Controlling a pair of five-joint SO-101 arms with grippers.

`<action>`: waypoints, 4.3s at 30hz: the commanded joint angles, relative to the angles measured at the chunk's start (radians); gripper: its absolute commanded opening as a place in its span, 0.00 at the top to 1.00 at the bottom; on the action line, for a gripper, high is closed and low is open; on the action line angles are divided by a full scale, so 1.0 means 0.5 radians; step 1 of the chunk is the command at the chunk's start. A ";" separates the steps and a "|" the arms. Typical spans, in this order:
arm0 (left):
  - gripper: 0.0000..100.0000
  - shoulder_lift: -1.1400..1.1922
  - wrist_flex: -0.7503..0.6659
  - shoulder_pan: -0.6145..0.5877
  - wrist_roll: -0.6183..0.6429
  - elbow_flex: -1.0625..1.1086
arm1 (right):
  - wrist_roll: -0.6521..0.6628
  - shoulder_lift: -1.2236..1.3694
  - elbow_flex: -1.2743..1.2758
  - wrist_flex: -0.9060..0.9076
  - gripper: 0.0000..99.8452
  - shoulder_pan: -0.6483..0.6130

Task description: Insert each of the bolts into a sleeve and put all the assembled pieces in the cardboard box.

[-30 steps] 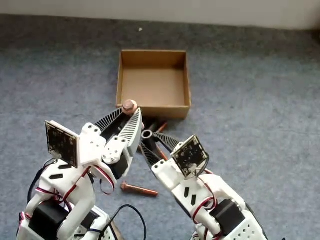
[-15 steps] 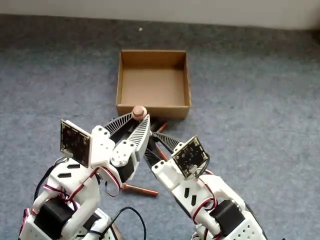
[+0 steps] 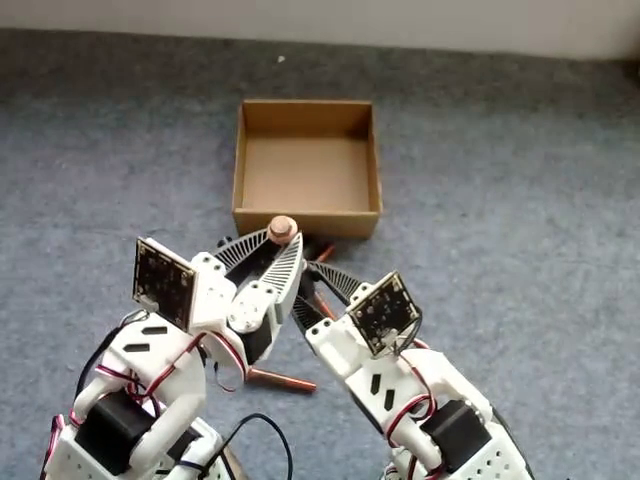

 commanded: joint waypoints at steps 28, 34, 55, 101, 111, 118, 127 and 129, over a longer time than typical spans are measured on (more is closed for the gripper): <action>0.84 -0.008 0.129 -0.269 -0.055 0.081 | 0.006 -0.035 -0.035 -0.044 0.99 0.054; 0.84 -0.014 0.132 -0.216 -0.064 0.081 | 0.006 -0.035 -0.035 -0.044 0.99 0.054; 0.84 -0.020 0.178 -0.127 -0.270 0.069 | 0.012 -0.367 -0.048 -0.054 0.99 0.121; 0.84 -0.020 -0.313 -0.539 -0.110 0.158 | 0.000 -0.348 -0.318 0.127 0.99 -0.250; 0.84 -0.020 -0.166 -0.437 -0.114 0.072 | 0.009 -0.367 -0.244 0.115 0.99 -0.238; 0.84 -0.262 -0.086 -0.437 -0.117 0.084 | 0.009 -0.367 -0.241 -0.069 0.99 -0.087; 0.84 -0.413 -0.181 -0.643 -0.107 0.281 | 0.000 -0.367 -0.247 -0.057 0.99 -0.091; 0.84 -0.413 -0.258 -0.695 -0.104 0.327 | 0.000 -0.367 -0.247 -0.057 0.99 -0.094</action>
